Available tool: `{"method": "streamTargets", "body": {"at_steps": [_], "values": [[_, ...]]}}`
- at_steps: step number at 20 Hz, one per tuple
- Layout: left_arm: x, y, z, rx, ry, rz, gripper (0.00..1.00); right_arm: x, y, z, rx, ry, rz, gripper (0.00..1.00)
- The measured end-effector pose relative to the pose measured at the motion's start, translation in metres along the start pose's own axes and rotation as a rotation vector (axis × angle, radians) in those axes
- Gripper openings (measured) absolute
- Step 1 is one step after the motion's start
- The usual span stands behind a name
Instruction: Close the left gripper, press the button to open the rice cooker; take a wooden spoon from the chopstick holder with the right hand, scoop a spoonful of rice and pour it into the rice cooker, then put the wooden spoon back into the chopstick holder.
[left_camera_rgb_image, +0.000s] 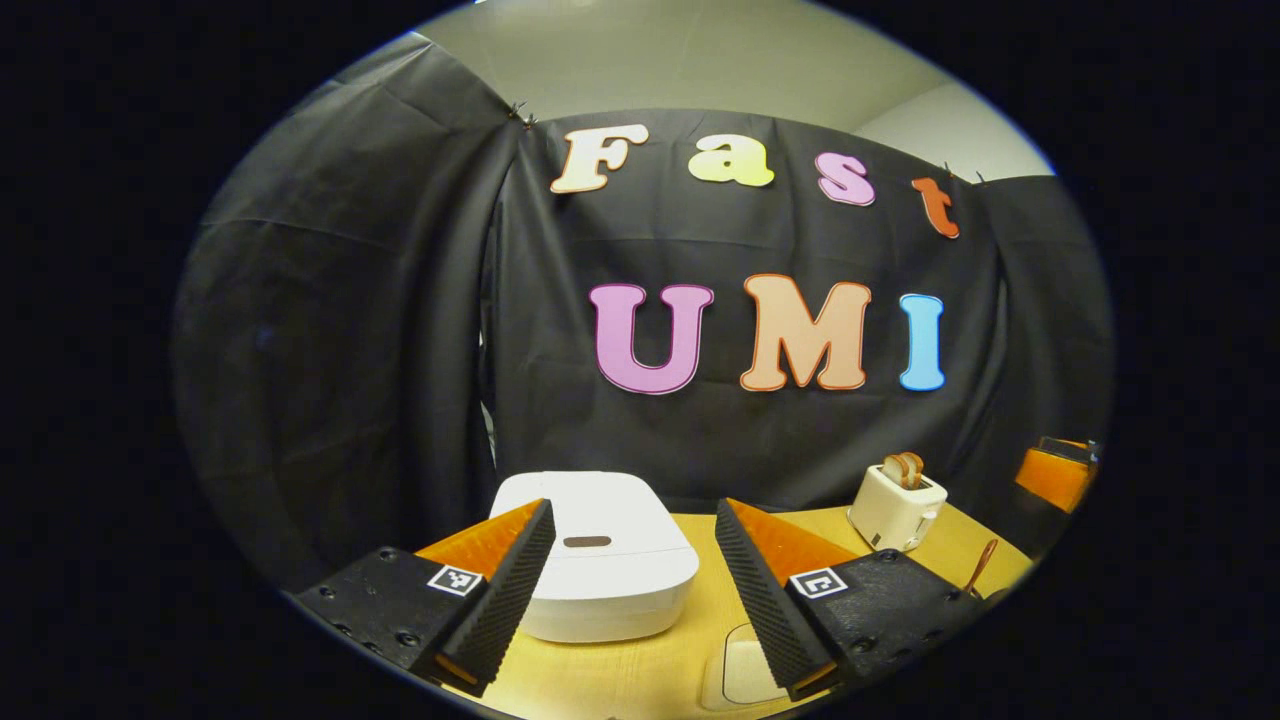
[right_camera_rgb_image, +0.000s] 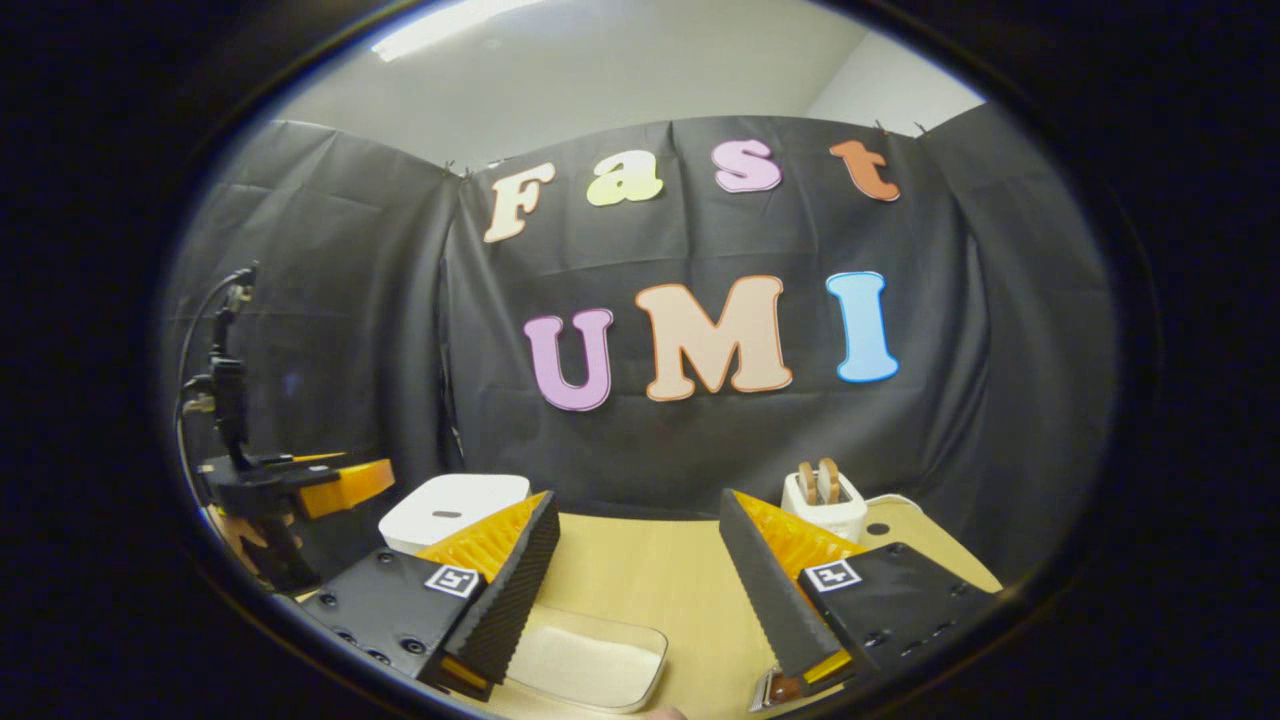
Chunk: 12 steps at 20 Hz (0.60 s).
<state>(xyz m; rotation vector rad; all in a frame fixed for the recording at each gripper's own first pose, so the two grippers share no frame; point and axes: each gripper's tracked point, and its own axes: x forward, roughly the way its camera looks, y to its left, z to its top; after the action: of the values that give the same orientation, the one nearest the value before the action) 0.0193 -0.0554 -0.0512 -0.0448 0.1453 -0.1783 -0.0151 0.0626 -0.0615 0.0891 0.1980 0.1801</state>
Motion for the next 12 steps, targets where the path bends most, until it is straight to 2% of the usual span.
{"method": "streamTargets", "body": {"at_steps": [2, 4, 5, 9, 12], "values": [[-0.018, 0.000, 0.009, 0.027, -0.026, 0.007, 0.95, 0.003, 0.004, -0.003, 0.012, 0.002, 0.000, 0.99], [-0.031, -0.003, 0.009, 0.007, -0.030, 0.009, 0.92, 0.004, 0.005, -0.003, 0.012, -0.003, -0.011, 0.99], [-0.037, -0.004, 0.010, 0.000, -0.035, 0.018, 0.95, 0.003, 0.002, -0.003, 0.007, -0.010, -0.021, 0.99], [-0.047, -0.003, 0.010, -0.002, -0.050, 0.026, 0.95, -0.001, -0.008, -0.012, 0.006, -0.021, -0.078, 0.99], [-0.052, -0.004, 0.014, -0.004, -0.059, 0.017, 0.93, -0.001, -0.008, -0.016, 0.013, -0.010, -0.085, 1.00]]}}
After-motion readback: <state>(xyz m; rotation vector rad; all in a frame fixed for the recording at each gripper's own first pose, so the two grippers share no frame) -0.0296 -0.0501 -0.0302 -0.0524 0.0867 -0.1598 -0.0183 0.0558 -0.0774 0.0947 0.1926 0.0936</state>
